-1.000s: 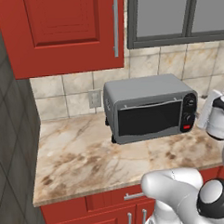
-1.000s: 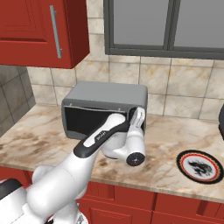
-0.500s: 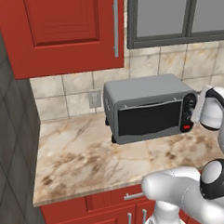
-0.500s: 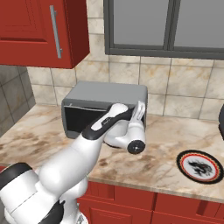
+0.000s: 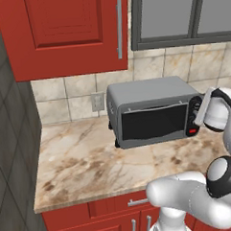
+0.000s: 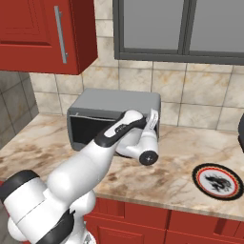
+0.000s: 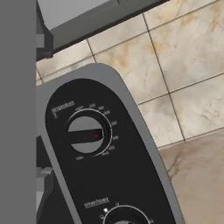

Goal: Pull the toaster oven rack outwards. Pick up the baguette from the plate and place it on the toaster oven rack. Close the toaster oven door fully and set the temperature to the lowest setting.

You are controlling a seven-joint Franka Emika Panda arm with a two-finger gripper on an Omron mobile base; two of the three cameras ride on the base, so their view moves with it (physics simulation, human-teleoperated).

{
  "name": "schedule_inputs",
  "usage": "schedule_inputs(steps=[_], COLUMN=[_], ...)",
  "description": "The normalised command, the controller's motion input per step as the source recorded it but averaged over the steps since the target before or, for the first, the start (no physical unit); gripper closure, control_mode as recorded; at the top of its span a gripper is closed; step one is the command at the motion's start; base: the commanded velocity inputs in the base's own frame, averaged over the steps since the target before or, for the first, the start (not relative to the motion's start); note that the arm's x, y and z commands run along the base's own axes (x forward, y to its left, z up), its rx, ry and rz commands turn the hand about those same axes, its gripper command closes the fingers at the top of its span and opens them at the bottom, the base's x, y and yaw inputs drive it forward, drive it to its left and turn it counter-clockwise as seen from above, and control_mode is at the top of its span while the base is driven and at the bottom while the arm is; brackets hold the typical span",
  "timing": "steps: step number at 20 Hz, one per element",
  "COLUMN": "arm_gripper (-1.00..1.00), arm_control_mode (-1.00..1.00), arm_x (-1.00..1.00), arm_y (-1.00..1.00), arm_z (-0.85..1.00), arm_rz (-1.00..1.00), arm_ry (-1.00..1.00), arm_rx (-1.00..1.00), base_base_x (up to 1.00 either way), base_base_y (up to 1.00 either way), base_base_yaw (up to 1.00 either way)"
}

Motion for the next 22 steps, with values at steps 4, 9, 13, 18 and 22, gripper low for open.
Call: schedule_inputs(steps=[4, 9, 13, 18, 22], arm_gripper=[-1.00, -1.00, -1.00, -1.00, -1.00], arm_control_mode=[-1.00, -1.00, -1.00, -1.00, -1.00], arm_x=[0.00, 0.00, 0.00, 0.01, 0.13], arm_y=[0.00, -0.02, -0.12, 0.00, 0.00], arm_z=[-0.22, -0.22, -0.15, 0.00, 0.00], arm_rz=[0.00, 0.00, 0.00, 0.00, 0.00], arm_ry=[0.00, 0.00, -0.01, -0.03, -0.01], arm_rx=[0.00, 0.00, 0.00, 0.00, 0.00], base_base_x=[0.00, 0.00, 0.00, 0.00, 0.00], base_base_y=[0.00, 0.00, 0.00, 0.00, 0.00], base_base_yaw=[0.00, 0.00, 0.00, 0.00, 0.00])
